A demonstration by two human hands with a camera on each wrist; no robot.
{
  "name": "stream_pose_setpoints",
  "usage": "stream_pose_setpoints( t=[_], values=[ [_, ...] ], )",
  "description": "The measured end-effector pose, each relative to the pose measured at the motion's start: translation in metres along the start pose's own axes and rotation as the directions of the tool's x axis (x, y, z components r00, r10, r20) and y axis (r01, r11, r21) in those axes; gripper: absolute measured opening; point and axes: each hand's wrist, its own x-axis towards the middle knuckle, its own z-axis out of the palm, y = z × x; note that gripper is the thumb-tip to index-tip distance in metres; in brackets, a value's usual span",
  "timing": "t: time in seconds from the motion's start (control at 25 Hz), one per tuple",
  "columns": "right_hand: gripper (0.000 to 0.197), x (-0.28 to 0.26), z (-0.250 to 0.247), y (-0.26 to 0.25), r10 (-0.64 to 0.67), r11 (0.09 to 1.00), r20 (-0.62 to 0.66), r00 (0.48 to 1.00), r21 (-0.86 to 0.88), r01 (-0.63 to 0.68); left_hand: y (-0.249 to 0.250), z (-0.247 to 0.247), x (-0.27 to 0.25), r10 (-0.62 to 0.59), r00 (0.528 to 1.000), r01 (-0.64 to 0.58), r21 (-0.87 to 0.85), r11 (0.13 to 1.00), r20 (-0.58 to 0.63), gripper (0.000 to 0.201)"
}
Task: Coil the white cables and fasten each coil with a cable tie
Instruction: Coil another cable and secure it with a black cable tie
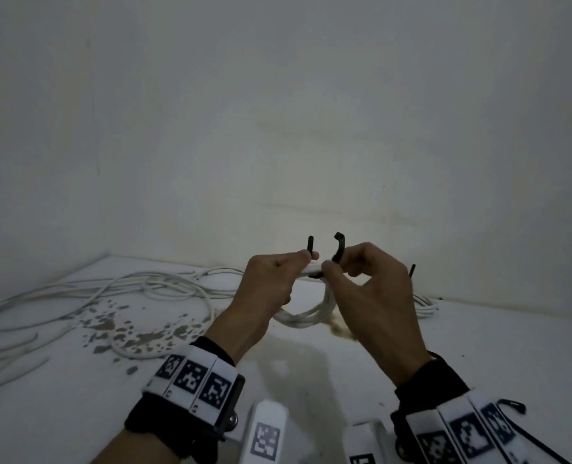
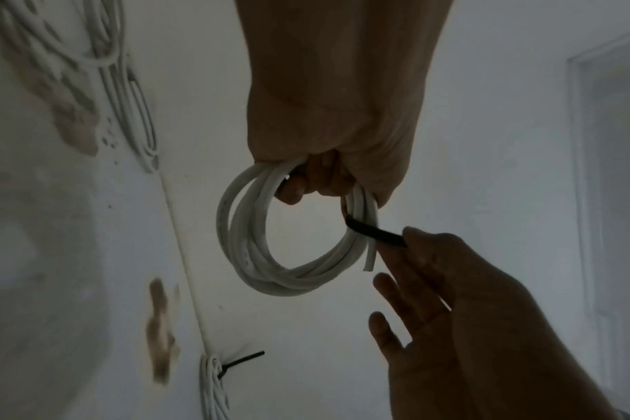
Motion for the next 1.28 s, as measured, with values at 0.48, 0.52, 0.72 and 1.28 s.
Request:
stream_pose_setpoints(
  t=[0.48, 0.52, 0.72, 1.28],
  values=[
    [0.025, 0.009, 0.001, -0.011, 0.057, 0.984, 0.025, 0.998, -0.172, -0.052, -0.005, -0.015, 0.008, 0.285, 0.943, -0.327, 0.328, 0.886, 0.169, 0.019],
    [0.026, 0.009, 0.001, -0.011, 0.043, 0.98, 0.029, 0.999, -0.196, -0.036, -0.004, -0.015, 0.008, 0.287, 0.943, -0.33, 0.35, 0.877, 0.17, 0.02],
    [0.026, 0.008, 0.001, -0.006, 0.015, 0.97, 0.047, 0.999, -0.244, -0.003, -0.004, -0.017, 0.009, 0.312, 0.929, -0.368, 0.408, 0.836, 0.197, 0.03],
    [0.008, 0.014, -0.014, -0.005, 0.076, 0.972, 0.291, 0.954, -0.234, -0.006, 0.012, -0.03, 0.004, 0.284, 0.902, -0.43, 0.606, 0.669, 0.326, 0.022]
  ],
)
